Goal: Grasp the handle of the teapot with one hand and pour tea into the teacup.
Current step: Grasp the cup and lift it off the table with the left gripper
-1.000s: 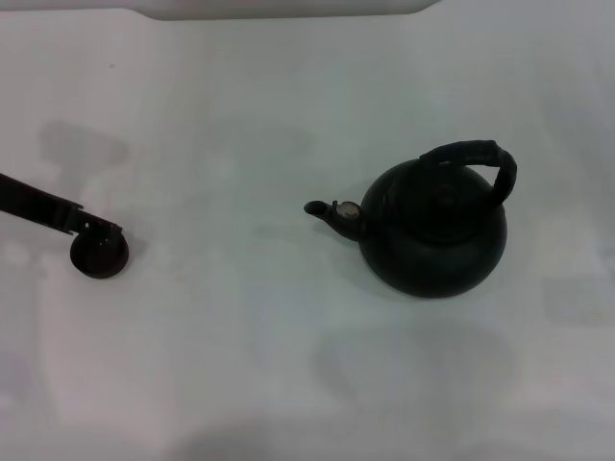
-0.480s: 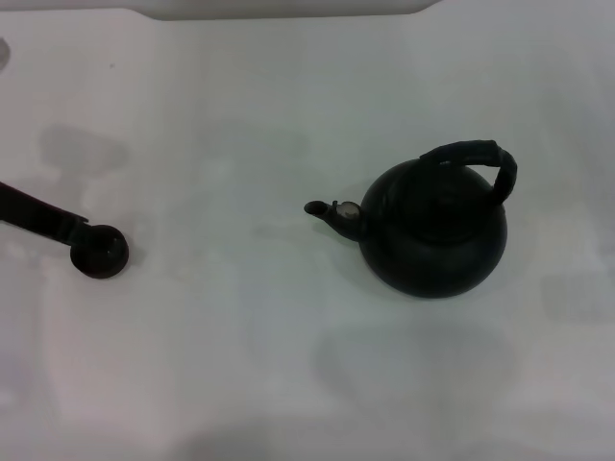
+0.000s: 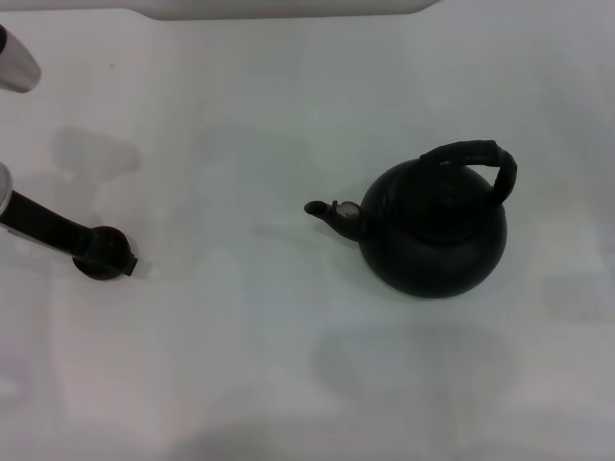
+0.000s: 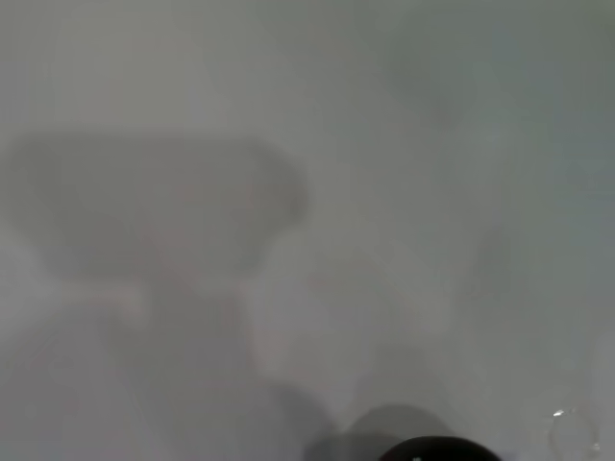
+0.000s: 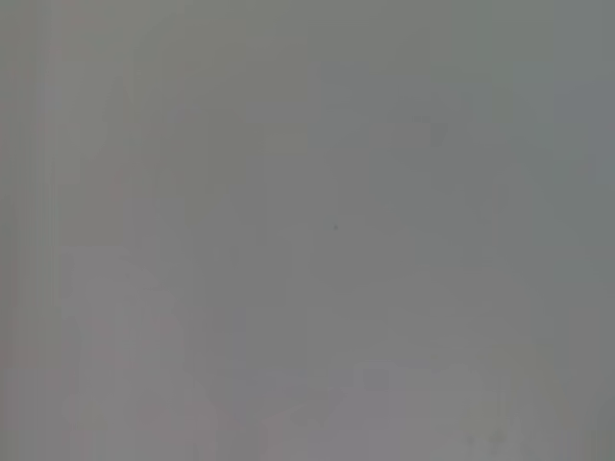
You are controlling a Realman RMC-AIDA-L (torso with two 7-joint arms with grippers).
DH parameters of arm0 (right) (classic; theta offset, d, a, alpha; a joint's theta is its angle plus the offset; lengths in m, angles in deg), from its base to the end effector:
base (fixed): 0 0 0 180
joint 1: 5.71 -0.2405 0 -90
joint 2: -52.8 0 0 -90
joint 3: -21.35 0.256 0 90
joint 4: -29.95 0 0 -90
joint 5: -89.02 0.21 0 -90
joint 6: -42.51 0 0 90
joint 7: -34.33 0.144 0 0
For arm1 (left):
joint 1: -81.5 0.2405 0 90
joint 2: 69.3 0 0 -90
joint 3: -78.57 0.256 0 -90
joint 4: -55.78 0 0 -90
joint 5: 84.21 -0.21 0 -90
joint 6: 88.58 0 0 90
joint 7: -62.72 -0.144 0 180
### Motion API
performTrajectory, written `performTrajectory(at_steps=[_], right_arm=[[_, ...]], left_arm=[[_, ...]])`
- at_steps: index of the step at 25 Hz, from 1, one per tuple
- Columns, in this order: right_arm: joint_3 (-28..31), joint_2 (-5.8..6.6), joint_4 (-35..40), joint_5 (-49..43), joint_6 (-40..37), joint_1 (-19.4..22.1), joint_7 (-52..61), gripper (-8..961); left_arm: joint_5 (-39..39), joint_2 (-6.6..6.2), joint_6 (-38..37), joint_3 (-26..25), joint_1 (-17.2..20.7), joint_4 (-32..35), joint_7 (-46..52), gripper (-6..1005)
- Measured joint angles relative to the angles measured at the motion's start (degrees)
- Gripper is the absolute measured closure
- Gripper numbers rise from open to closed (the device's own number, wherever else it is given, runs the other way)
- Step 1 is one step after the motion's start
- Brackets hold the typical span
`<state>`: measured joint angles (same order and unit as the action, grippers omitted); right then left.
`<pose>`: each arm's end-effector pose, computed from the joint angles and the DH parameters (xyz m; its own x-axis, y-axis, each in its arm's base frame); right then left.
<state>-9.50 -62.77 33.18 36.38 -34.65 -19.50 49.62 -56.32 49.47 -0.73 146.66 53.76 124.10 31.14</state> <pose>0.4084 0.2510 0.0526 0.7757 0.0301 -0.6304 -0.6309 0.0107 -0.7758 -0.2719 0.3320 0.0175 0.4512 0.8866 -0.1017 0.7641 -0.4427 -0.4693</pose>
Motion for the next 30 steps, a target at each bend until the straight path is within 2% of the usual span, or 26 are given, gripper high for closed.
performTrajectory(at_steps=[19, 30], right_arm=[[-0.2, 0.00, -0.1, 0.0, 0.0, -0.2, 0.0, 91], [0.0, 0.00, -0.1, 0.0, 0.0, -0.2, 0.0, 91]], left_arm=[[-0.9, 0.05, -2.9, 0.2, -1.5, -2.7, -0.2, 156], [-0.8, 0.01, -2.5, 0.9, -2.2, -2.5, -1.1, 295]])
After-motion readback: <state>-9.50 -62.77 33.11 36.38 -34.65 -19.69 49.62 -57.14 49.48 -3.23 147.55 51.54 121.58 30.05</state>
